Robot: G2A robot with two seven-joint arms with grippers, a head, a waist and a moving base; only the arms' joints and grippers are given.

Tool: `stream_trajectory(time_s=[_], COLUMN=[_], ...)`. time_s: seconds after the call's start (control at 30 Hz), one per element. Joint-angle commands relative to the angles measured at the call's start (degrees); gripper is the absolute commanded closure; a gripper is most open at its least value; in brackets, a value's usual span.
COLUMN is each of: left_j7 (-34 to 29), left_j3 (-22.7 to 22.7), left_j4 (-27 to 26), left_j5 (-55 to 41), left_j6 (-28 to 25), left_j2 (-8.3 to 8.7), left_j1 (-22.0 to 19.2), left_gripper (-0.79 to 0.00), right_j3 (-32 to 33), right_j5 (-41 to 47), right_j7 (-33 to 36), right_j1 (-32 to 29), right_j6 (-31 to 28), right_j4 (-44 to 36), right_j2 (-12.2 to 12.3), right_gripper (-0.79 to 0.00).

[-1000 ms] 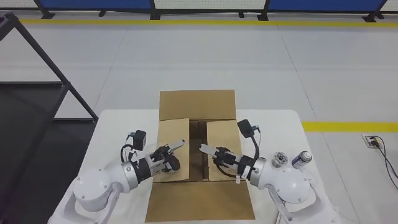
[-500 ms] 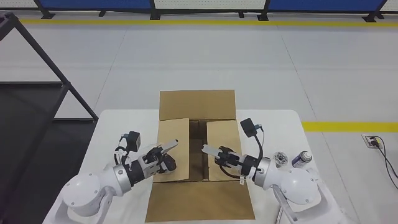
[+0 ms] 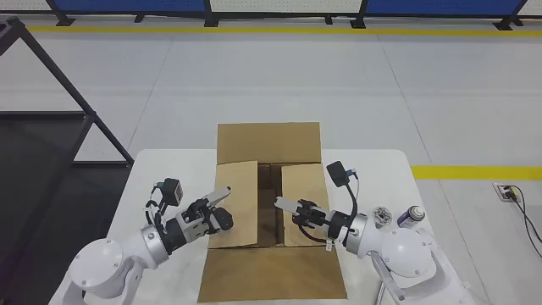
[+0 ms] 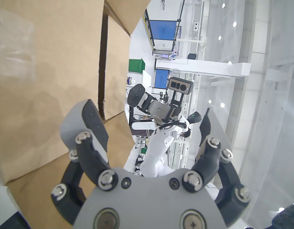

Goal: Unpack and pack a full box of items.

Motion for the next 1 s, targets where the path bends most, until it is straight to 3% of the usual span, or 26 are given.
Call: stream_trajectory(time_s=[0.0, 0.5, 0.8, 0.97], left_j7=[0.1, -1.4, -1.4, 1.3], left_j3=[-0.8, -13.8, -13.8, -12.6], left_j4=[-0.2, 2.2, 2.2, 0.9], left_j5=[-0.7, -14.1, -14.1, -16.2], left_j6=[-0.5, -11.5, -11.5, -12.2], left_j2=[0.08, 0.59, 0.59, 0.28], left_j1=[0.5, 9.5, 9.5, 9.7], left_gripper=[-0.785, -0.785, -0.785, -0.785], right_j3=[-0.1, -0.9, -1.0, -6.3], right_j5=[0.0, 0.8, 0.9, 1.2], right_j7=[0.0, -1.0, -1.1, -0.5], right_j1=[0.1, 0.2, 0.1, 3.7], right_j6=[0.0, 1.2, 1.0, 0.7], right_j4=[0.1, 0.5, 0.4, 3.6], right_j2=[0.0, 0.0, 0.0, -1.0], right_gripper=[-0.785, -0.785, -0.785, -0.785])
